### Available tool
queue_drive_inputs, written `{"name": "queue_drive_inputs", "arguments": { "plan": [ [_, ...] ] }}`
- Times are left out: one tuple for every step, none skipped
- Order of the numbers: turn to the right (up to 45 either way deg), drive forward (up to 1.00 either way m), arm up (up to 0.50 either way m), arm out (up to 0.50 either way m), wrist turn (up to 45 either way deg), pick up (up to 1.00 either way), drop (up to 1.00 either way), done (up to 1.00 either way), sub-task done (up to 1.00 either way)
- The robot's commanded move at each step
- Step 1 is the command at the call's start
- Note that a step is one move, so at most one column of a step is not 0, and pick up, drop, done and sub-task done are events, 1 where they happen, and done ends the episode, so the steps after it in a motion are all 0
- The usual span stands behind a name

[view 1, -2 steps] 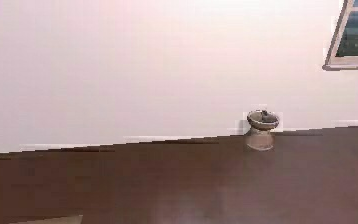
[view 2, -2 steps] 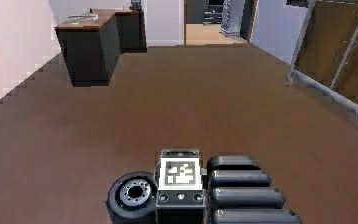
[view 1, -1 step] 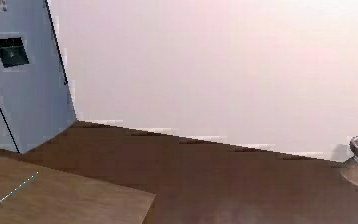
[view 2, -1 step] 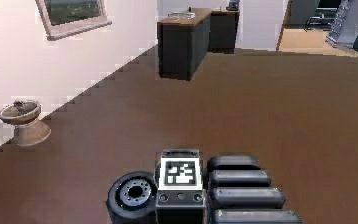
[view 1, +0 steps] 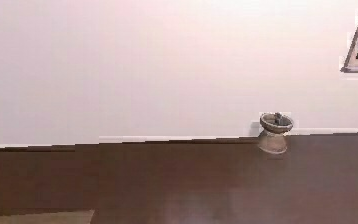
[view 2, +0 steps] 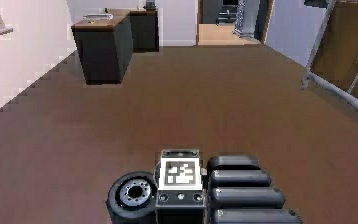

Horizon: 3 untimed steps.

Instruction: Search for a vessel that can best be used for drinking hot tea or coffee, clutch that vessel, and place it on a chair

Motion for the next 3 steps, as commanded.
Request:
{"name": "queue_drive_inputs", "arguments": {
  "plan": [
    [-18.0, 0.0, 0.0, 0.0, 0.0, 0.0, 0.0, 0.0, 0.0],
    [18.0, 0.0, 0.0, 0.0, 0.0, 0.0, 0.0, 0.0, 0.0],
    [3.0, 0.0, 0.0, 0.0, 0.0, 0.0, 0.0, 0.0, 0.0]
  ]
}}
